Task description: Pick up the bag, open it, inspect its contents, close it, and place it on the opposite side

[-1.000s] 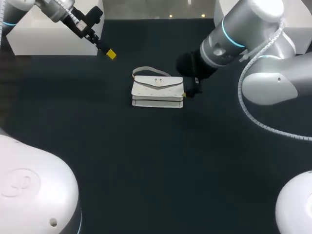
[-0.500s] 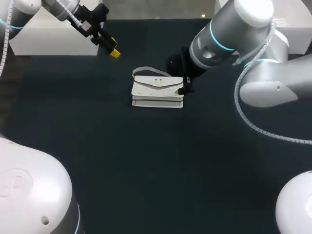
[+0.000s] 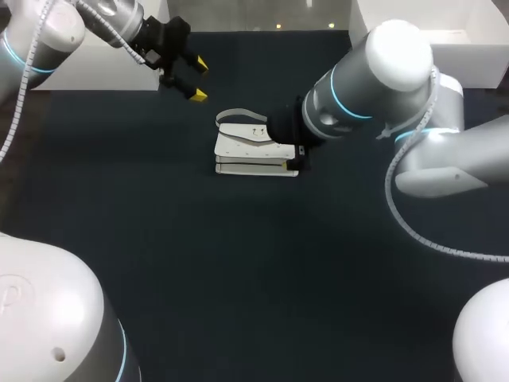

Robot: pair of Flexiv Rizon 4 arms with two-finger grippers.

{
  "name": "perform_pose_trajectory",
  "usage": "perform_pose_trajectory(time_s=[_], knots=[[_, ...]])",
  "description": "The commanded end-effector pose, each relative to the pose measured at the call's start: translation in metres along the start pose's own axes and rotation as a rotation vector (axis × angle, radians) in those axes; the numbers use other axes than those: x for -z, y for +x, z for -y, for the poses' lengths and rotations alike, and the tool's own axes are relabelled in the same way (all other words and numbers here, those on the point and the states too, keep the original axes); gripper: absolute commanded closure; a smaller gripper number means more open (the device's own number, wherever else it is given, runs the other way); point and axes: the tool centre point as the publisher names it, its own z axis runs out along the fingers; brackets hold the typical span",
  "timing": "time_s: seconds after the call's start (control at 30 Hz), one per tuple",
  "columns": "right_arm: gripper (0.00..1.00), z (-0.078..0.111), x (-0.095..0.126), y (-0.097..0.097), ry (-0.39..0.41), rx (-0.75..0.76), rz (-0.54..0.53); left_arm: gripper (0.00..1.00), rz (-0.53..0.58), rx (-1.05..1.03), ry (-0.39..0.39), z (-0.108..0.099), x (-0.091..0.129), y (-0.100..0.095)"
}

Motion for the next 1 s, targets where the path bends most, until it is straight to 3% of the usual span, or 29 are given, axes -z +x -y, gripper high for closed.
perform_pose_trajectory(time_s=[0.03,0.13,0.47,0.67,0.77,1.0], knots=[[0.0,-0.004,-0.01,0.009,0.042,0.006,0.133,0.0,-0.001,0.0,-0.005,0.002,0.001,0.0],[0.0,-0.001,-0.018,0.012,0.043,0.004,0.128,0.0,-0.001,0.0,-0.005,0.002,0.001,0.0],[0.0,0.0,-0.03,0.013,0.074,0.013,0.153,0.0,-0.023,-0.296,0.053,0.011,-0.023,0.001],[0.2,0.005,-0.036,0.011,0.094,0.024,0.159,0.0,-0.033,-0.414,0.075,0.012,-0.03,0.001],[0.51,0.008,-0.039,0.009,0.104,0.026,0.161,0.0,-0.022,-0.441,0.087,0.013,-0.031,0.001],[0.57,0.008,-0.049,0.008,0.111,0.038,0.164,0.0,0.011,-0.467,0.111,0.015,-0.035,0.005]])
